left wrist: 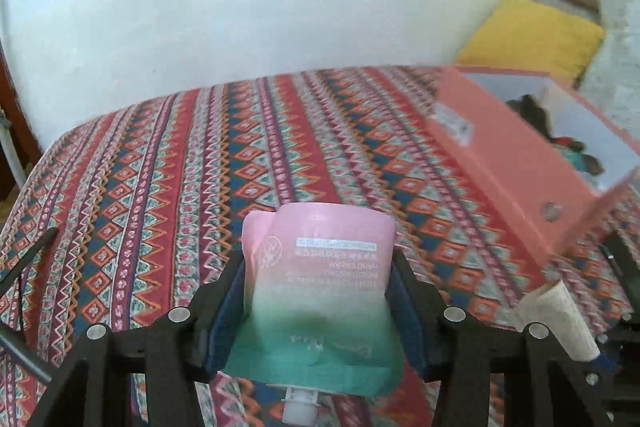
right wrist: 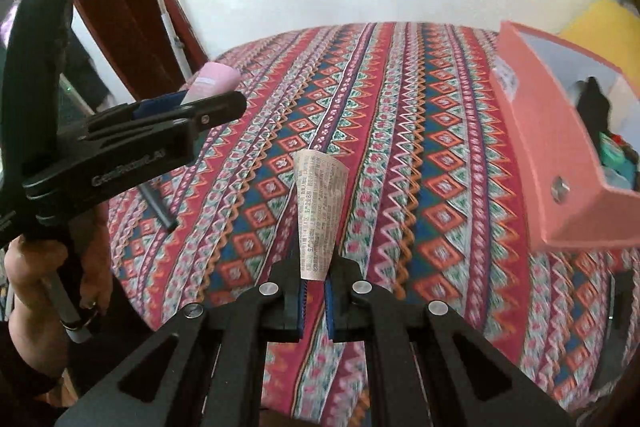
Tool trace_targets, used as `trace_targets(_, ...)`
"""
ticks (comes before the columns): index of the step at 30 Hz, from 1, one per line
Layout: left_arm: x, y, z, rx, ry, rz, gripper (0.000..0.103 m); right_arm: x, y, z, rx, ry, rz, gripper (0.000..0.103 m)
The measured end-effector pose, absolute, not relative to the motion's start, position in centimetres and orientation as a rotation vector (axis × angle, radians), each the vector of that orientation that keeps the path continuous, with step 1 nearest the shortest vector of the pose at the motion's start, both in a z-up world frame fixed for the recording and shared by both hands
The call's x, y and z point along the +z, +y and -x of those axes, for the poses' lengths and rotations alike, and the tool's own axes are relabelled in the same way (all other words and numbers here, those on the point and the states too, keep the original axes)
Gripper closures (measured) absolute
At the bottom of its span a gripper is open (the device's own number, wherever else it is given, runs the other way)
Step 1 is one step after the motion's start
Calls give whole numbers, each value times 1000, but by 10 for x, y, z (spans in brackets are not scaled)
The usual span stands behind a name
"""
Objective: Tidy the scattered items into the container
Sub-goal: 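Carry pouch and paper packet over the pink box and open both grippers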
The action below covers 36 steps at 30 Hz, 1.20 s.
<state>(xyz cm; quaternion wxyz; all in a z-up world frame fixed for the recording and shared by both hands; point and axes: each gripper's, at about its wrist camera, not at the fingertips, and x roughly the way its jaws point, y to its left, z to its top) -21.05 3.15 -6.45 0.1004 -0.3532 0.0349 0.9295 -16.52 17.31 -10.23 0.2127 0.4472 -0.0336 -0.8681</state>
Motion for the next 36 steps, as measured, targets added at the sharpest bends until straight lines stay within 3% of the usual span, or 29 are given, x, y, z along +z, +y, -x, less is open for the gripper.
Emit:
trace_targets(22, 40, 208, 108, 2524, 288, 608, 45, 10, 329, 28, -2862, -252, -960, 97)
trace_targets(36, 79, 300, 215, 2538, 276, 498, 45, 79, 418, 113, -3010, -210, -793, 97)
